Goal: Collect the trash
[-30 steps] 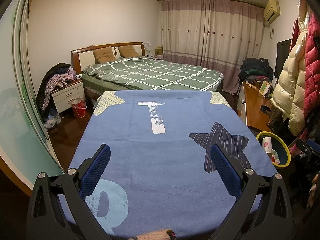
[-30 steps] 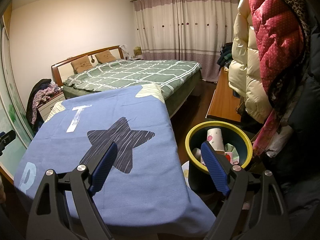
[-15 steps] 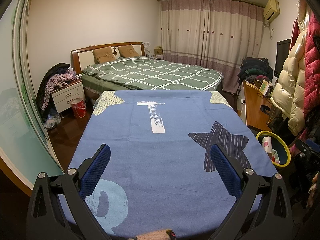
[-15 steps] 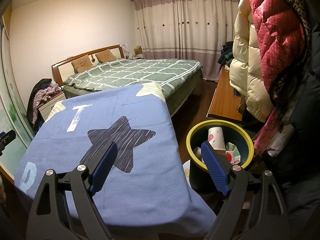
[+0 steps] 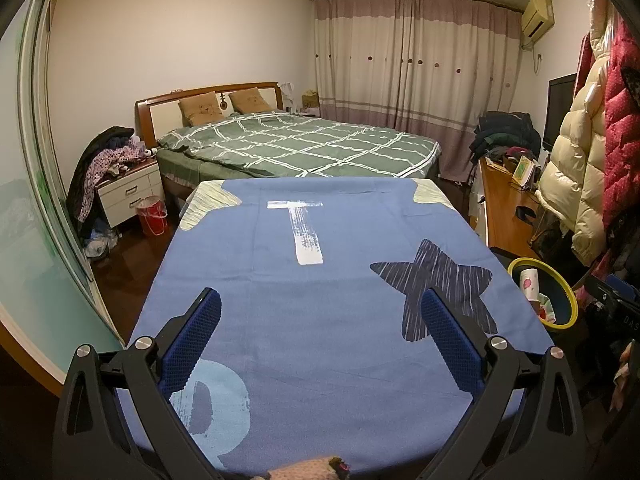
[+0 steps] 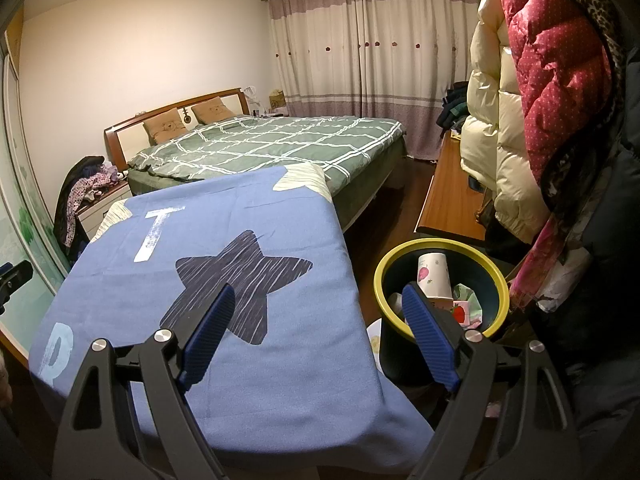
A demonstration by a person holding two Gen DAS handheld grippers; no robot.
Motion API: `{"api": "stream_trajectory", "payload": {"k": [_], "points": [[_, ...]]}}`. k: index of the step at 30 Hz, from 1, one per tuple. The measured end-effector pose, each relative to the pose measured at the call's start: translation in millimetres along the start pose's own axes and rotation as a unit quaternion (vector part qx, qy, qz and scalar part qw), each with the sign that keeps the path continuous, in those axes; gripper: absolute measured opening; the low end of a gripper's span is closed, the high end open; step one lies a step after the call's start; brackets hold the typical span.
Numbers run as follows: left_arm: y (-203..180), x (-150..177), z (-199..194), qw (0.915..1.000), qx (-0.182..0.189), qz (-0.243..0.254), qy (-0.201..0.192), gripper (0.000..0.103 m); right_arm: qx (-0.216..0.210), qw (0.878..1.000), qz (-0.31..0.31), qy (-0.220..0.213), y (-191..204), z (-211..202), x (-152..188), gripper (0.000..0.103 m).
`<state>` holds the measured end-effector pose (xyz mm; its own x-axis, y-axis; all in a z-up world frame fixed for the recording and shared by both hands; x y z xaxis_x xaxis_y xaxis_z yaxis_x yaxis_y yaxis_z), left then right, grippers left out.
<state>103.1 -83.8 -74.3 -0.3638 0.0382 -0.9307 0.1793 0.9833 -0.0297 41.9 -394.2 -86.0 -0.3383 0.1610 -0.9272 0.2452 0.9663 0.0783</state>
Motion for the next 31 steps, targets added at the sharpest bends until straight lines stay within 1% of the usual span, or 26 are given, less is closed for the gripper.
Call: {"api": "stream_trajectory", "payload": {"k": [11,14,19,21,23,25,27,30,31], "points": [[1.0,1.4,2.7,1.0000,0.002,-0.001,0.004,0.098,0.000,1.000,0.000,0.000,-2.4,1.1,-1.2,0.081],[2.4,1.7,5.1,1.0000,0.003,-0.003,0.006,0.098,-0.001,1.000,0.000,0.003,2.2,0.3,3.7,0.081],[8.0,4.4,14.6,0.9999,-0.010,-0.004,0.014,0.098,-0.004,1.000,0.001,0.008,6.5,3.8,8.6,0.081],[11.3,5.3,21.2,0.9998,-0.010,-0.007,0.016,0.098,-0.007,1.000,0.002,0.011,10.0,5.8,9.7,0.081],[15.9,3.2,33.2,0.9997,-0.009,-0.012,0.021,0.098,-0.014,1.000,0.003,0.013,13.6,12.8,7.4,0.081],[23.3,1.1,52.0,0.9993,-0.015,-0.017,0.031,0.098,-0.023,0.999,0.003,0.025,21.2,28.9,6.7,0.082],[32.9,0.6,80.4,0.9985,-0.018,-0.022,0.047,0.098,-0.041,0.998,0.006,0.039,34.8,52.8,5.7,0.084],[48.0,2.7,121.8,0.9969,-0.045,-0.013,0.063,0.098,-0.059,0.997,-0.002,0.056,53.1,93.5,2.9,0.085],[54.4,4.0,140.0,0.9961,-0.054,-0.010,0.070,0.098,-0.058,0.996,-0.009,0.064,61.3,110.8,3.9,0.086]]}}
Point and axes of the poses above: each gripper's, at about its wrist camera, not at the fingertips, and z roughly the way its jaws point, y to its left, x to its underside, the point moved 8 cm from there along z, roughly the way its jaws point, and after that the axes turned 11 degrees about -y, right-handed, at the moved point
